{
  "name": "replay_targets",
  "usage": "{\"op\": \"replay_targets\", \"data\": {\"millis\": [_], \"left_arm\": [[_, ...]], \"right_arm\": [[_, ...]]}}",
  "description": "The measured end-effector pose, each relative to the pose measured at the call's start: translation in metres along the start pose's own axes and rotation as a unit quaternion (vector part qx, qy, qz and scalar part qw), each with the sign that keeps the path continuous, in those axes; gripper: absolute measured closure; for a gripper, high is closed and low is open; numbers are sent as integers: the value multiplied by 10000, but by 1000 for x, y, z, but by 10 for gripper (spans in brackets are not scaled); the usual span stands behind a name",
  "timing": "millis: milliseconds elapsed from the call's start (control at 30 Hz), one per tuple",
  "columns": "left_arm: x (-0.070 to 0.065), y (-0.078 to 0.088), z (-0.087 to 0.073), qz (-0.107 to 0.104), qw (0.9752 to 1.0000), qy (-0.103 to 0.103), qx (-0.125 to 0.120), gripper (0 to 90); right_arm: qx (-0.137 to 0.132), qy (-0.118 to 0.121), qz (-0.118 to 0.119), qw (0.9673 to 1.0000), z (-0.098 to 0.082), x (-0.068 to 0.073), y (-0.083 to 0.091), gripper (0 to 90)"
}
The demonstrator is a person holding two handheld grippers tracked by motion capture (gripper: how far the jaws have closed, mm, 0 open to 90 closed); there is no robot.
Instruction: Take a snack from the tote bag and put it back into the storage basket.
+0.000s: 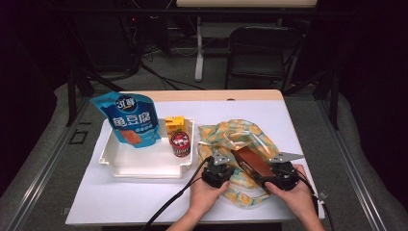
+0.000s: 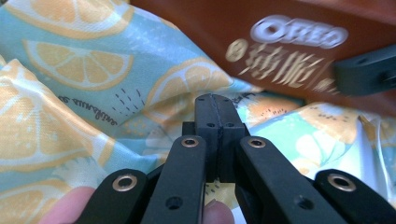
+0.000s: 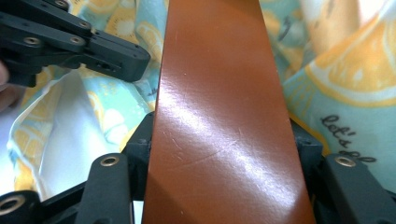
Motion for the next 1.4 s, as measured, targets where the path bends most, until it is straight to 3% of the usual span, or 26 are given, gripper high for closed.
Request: {"op": "replay_targets", "data": {"millis": [233, 433, 533, 600, 800, 867, 900, 1067, 1133, 1267, 1400], "left_arm": [[0, 7, 1, -7, 9999, -34, -100, 900], [-3, 35, 8, -231, 9989, -271, -291, 900], [-3, 53, 12, -527, 9966, -493, -385, 849], [0, 67, 15, -894, 9936, -538, -435, 803], [11, 91, 17, -1128, 9876, -876, -657, 612], [14, 93, 16, -1242, 9860, -933, -607, 535], [16, 96, 14, -1285, 9840, -1054, -637, 511], [20, 99, 9, -1536, 9801, -1125, -555, 347], [20, 100, 9, -1642, 9779, -1182, -536, 298], [19, 100, 8, -1863, 9729, -1263, -530, 254], [22, 98, 10, -2001, 9699, -1267, -565, 241]], "right_arm": [[-161, 373, 158, 9990, -5, 3, 32, 425], [-486, 594, 289, 9966, -5, 4, 56, 425], [-566, 746, 410, 9948, -1, 8, 57, 424], [-529, 894, 515, 9933, 1, 12, 55, 424], [-533, 1194, 830, 9879, 7, 23, 52, 424], [-567, 1263, 906, 9862, 9, 25, 52, 424], [-577, 1287, 947, 9855, 9, 26, 52, 424], [-592, 1491, 1232, 9793, 13, 32, 50, 424], [-598, 1525, 1264, 9784, 14, 34, 49, 424], [-604, 1633, 1483, 9735, 18, 40, 45, 424], [-598, 1737, 1618, 9696, 21, 44, 43, 424]]}}
Point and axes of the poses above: each handheld gripper's, and its own axes: y roughly backward along the jaws, z roughly out of its top, x roughly to its left, the point moved 3 cm from there along -y, roughly forward along the jaws, and after that the axes turned 9 degrees about y, right-handed, at the moved point
